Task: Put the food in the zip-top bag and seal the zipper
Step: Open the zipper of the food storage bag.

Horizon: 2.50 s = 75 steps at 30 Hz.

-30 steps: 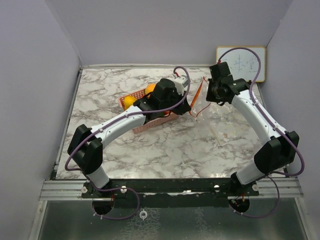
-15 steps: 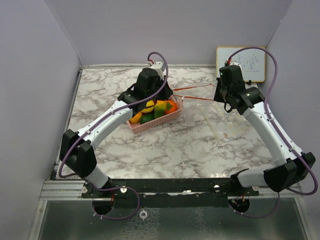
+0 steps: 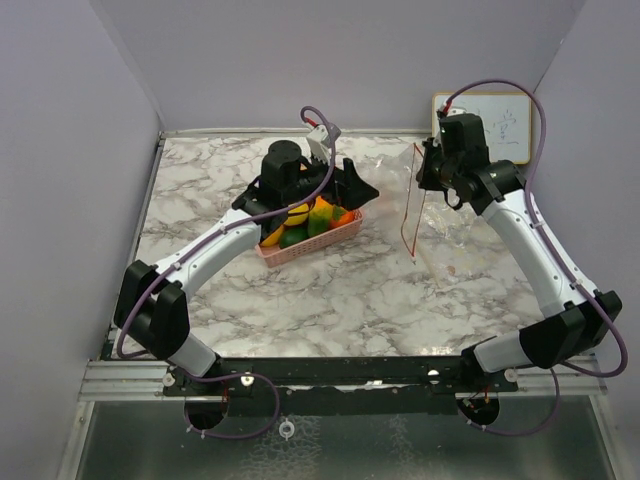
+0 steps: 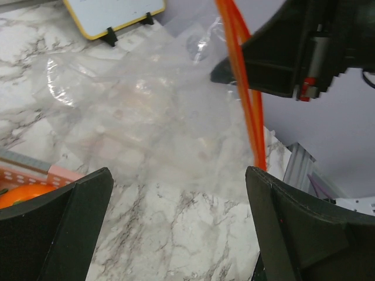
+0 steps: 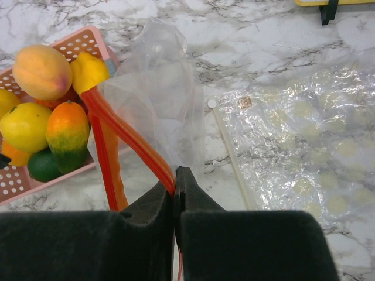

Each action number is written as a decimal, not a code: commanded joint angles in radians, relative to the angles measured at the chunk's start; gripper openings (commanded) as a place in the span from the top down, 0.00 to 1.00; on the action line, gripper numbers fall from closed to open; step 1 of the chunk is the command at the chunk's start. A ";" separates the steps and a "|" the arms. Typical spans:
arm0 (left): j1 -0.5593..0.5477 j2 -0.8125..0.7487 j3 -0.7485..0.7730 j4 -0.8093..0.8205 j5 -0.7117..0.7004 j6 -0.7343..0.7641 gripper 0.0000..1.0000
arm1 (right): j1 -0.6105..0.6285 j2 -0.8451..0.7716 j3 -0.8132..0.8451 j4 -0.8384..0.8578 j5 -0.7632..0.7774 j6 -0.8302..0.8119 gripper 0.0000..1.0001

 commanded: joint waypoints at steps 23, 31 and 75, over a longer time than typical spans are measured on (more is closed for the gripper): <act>-0.185 0.117 0.164 -0.115 -0.301 0.075 0.01 | 0.019 0.075 0.122 -0.006 0.008 0.015 0.98; -0.206 0.198 0.231 -0.121 -0.318 0.048 0.06 | 0.024 0.060 0.115 -0.031 0.001 0.038 0.98; -0.032 -0.213 0.501 -0.906 -1.030 0.276 1.00 | 0.325 0.234 0.371 -0.120 0.070 0.043 0.96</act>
